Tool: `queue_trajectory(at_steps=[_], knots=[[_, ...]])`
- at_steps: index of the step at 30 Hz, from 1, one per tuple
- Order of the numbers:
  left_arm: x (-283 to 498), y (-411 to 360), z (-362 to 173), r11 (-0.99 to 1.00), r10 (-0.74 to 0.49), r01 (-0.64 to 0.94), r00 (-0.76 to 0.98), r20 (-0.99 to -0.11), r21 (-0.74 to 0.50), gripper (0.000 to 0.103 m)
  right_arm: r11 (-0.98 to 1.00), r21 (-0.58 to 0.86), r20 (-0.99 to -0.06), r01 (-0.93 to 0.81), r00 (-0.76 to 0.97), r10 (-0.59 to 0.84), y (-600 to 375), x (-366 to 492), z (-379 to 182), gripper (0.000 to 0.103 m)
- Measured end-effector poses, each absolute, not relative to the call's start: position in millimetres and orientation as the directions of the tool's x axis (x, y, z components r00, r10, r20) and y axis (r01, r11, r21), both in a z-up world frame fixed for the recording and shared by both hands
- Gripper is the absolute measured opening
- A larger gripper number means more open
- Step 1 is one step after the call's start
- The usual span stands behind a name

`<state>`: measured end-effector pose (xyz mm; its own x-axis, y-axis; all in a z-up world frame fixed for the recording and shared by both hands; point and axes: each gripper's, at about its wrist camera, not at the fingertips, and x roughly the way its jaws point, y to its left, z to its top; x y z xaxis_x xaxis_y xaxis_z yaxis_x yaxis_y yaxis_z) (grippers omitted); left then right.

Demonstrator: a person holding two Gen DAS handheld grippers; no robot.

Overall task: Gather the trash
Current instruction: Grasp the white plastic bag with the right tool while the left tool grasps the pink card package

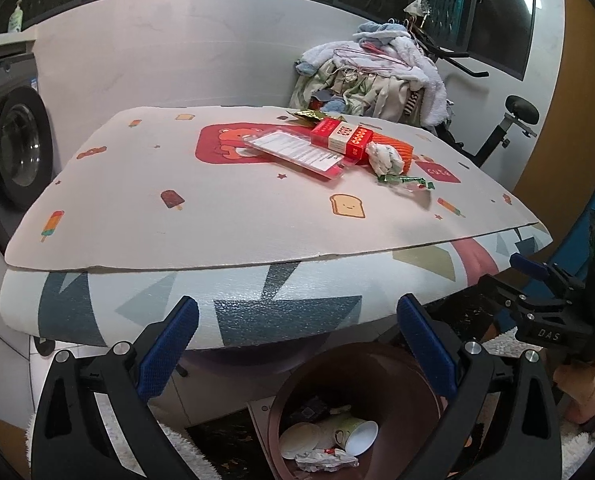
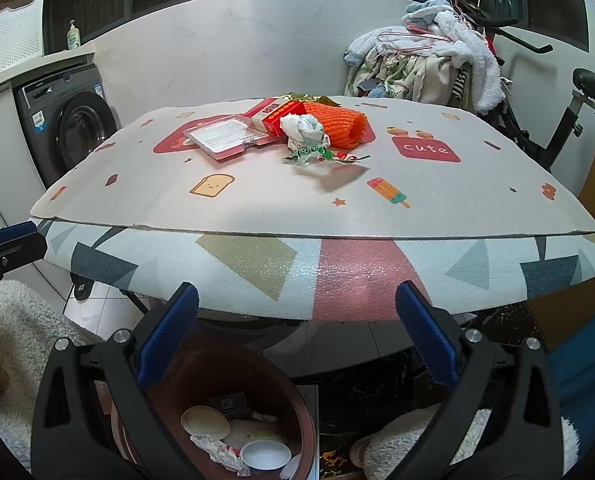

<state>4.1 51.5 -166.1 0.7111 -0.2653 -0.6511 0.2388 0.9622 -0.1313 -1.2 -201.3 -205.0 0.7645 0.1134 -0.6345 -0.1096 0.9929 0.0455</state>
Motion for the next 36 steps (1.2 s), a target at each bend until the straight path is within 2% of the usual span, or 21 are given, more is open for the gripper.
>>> queue_trajectory(at_steps=[9, 15, 19, 23, 27, 30, 33, 35, 36], knots=[[13, 58, -154, 0.975, -0.213, 0.204, 0.734, -0.644, -0.089, 0.097, 0.992, 0.039, -0.646, -0.122, 0.754, 0.118, -203, 7, -195, 0.097], [33, 62, -140, 0.968, -0.235, 0.233, 0.735, -0.636, -0.089, 0.097, 0.989, 0.042, -0.635, -0.142, 0.76, 0.136, -214, 37, -167, 0.097], [56, 62, -128, 0.954, -0.291, 0.266, 0.711, -0.64, -0.138, 0.097, 0.986, 0.039, -0.624, -0.164, 0.767, 0.152, -221, 75, -144, 0.097], [82, 61, -118, 0.945, -0.322, 0.274, 0.688, -0.651, -0.178, 0.097, 0.979, -0.012, -0.616, -0.203, 0.773, 0.153, -219, 116, -129, 0.084], [113, 61, -118, 0.941, -0.338, 0.244, 0.654, -0.677, -0.234, 0.097, 0.971, -0.02, -0.644, -0.237, 0.746, 0.169, -213, 161, -134, 0.076], [133, 60, -123, 0.94, -0.342, 0.223, 0.631, -0.696, -0.26, 0.097, 0.965, -0.014, -0.684, -0.262, 0.706, 0.182, -205, 191, -151, 0.076], [147, 54, -126, 0.954, -0.3, 0.216, 0.638, -0.71, -0.209, 0.097, 0.951, -0.008, -0.733, -0.309, 0.648, 0.205, -195, 216, -169, 0.075], [156, 50, -129, 0.96, -0.278, 0.219, 0.637, -0.719, -0.177, 0.093, 0.945, -0.016, -0.752, -0.328, 0.627, 0.205, -190, 228, -177, 0.075], [161, 49, -131, 0.959, -0.278, 0.221, 0.63, -0.725, -0.176, 0.087, 0.942, -0.016, -0.76, -0.335, 0.617, 0.206, -188, 233, -180, 0.074]])
